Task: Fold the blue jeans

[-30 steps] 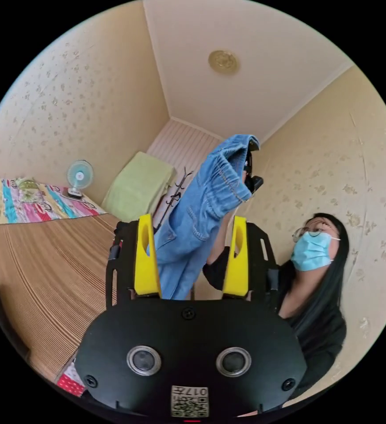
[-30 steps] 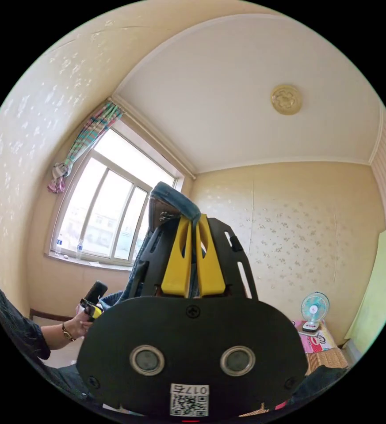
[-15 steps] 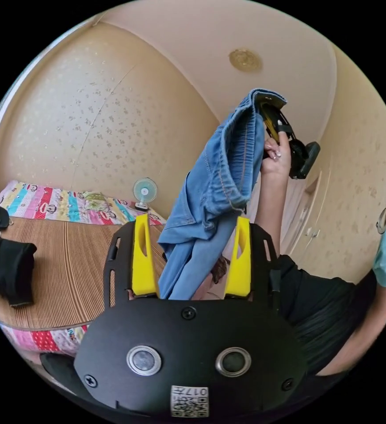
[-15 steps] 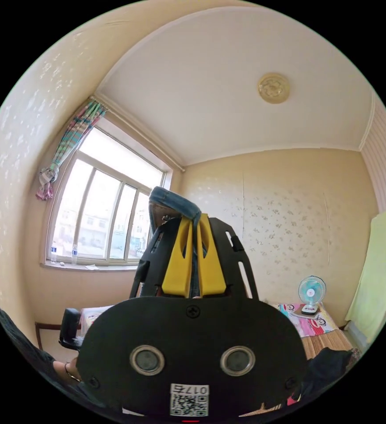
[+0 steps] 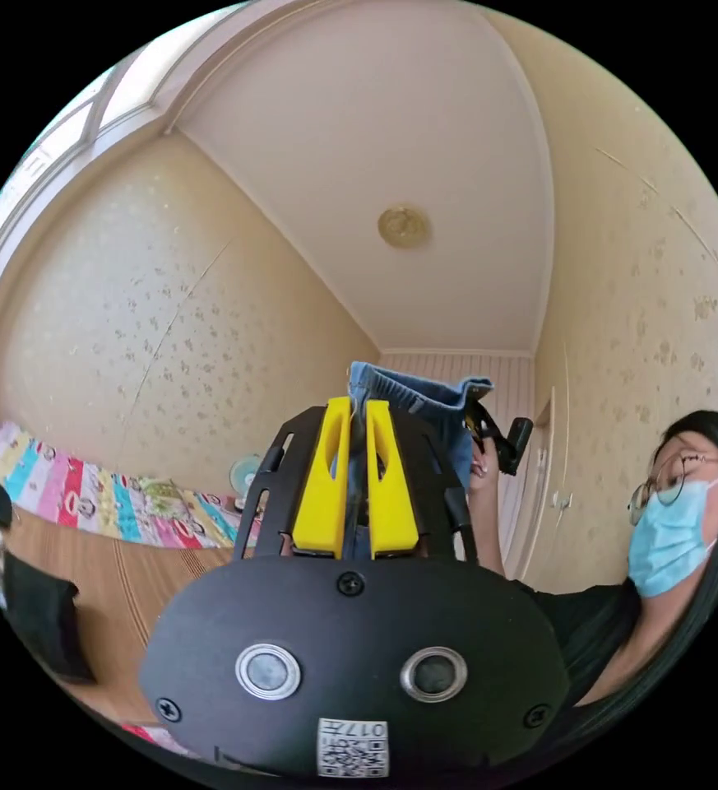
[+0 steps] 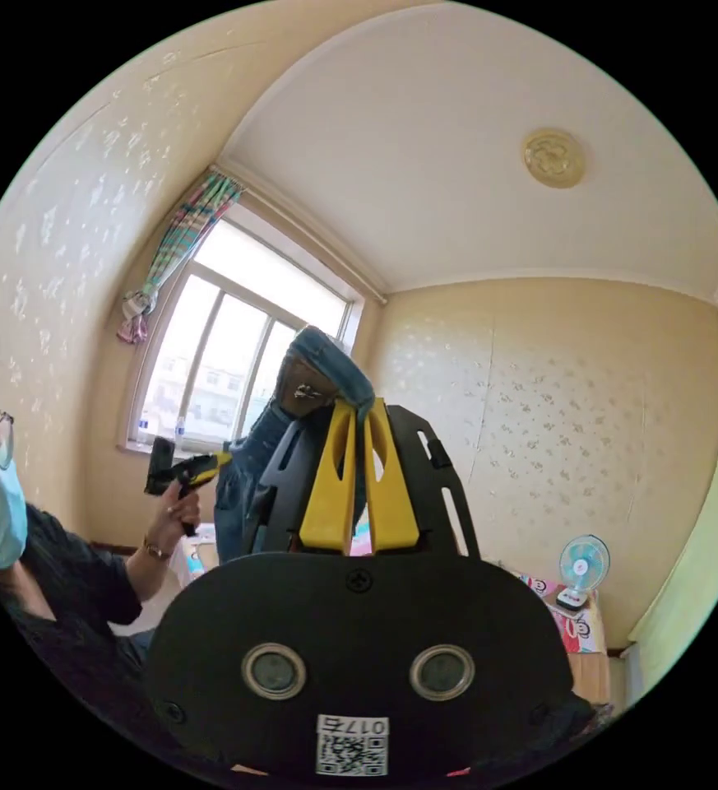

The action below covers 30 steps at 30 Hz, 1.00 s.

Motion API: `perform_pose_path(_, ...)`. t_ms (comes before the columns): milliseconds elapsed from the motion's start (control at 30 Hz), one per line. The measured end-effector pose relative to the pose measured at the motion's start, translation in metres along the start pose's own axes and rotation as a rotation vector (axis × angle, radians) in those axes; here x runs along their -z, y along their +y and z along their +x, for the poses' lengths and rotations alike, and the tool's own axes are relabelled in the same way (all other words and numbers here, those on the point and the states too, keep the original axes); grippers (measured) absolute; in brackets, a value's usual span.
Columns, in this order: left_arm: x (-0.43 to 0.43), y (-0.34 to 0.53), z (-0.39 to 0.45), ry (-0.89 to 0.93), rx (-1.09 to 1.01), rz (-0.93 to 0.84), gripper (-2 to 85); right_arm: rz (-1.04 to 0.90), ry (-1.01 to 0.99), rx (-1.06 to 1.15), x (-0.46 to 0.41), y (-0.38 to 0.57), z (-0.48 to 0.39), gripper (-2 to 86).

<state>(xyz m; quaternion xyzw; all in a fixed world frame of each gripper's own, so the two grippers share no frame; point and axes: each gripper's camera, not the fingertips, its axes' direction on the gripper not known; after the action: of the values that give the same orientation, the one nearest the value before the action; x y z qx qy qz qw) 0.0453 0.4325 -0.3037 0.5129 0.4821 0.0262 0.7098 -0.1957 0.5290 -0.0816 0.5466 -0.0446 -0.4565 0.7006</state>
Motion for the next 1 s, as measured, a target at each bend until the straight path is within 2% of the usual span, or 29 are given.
perform_pose_path(133,-0.027,-0.085,-0.007,0.012,0.004,-0.073,2.9,-0.176,-0.138,-0.036,-0.005,-0.036,0.046,1.1)
perform_pose_path(233,-0.038,-0.114,-0.014,0.109,0.059,-0.054,2.8,-0.122,-0.104,-0.120,-0.004,-0.046,0.060,1.4)
perform_pose_path(300,-0.034,-0.128,-0.025,0.253,0.071,-0.033,3.1,-0.036,-0.056,-0.097,0.005,-0.048,0.053,1.8)
perform_pose_path(367,-0.029,-0.132,-0.033,0.300,0.051,-0.003,3.2,-0.008,-0.026,-0.065,0.005,-0.049,0.050,1.9)
perform_pose_path(533,-0.040,-0.118,-0.078,0.198,0.038,0.002,3.8,-0.127,-0.004,-0.089,-0.049,-0.038,0.095,2.1)
perform_pose_path(633,-0.094,-0.112,-0.154,0.115,0.062,-0.048,3.9,-0.205,0.041,-0.189,-0.121,-0.013,0.180,2.4)
perform_pose_path(700,-0.202,-0.155,-0.239,-0.126,0.002,-0.210,3.9,-0.291,0.155,-0.326,-0.223,-0.017,0.295,2.9)
perform_pose_path(733,-0.233,-0.169,-0.269,-0.168,0.010,-0.248,3.9,-0.323,0.197,-0.359,-0.254,-0.022,0.331,3.0)
perform_pose_path(800,-0.328,-0.215,-0.392,-0.215,0.136,-0.423,4.8,-0.430,0.292,-0.425,-0.367,-0.032,0.470,5.8)
perform_pose_path(833,-0.338,-0.219,-0.416,-0.221,0.172,-0.439,5.1,-0.485,0.316,-0.464,-0.388,-0.025,0.500,7.4)
perform_pose_path(867,-0.344,-0.218,-0.450,-0.239,0.212,-0.407,5.6,-0.580,0.382,-0.603,-0.414,-0.001,0.548,10.2)
perform_pose_path(933,-0.345,-0.192,-0.483,-0.302,0.230,-0.335,5.9,-0.515,0.457,-0.721,-0.425,0.044,0.579,12.4)
perform_pose_path(967,-0.352,-0.160,-0.503,-0.349,0.210,-0.374,6.2,-0.467,0.445,-0.708,-0.434,0.078,0.584,12.3)
perform_pose_path(1000,-0.365,-0.117,-0.524,-0.381,0.171,-0.512,6.9,-0.496,0.399,-0.636,-0.448,0.118,0.582,11.4)
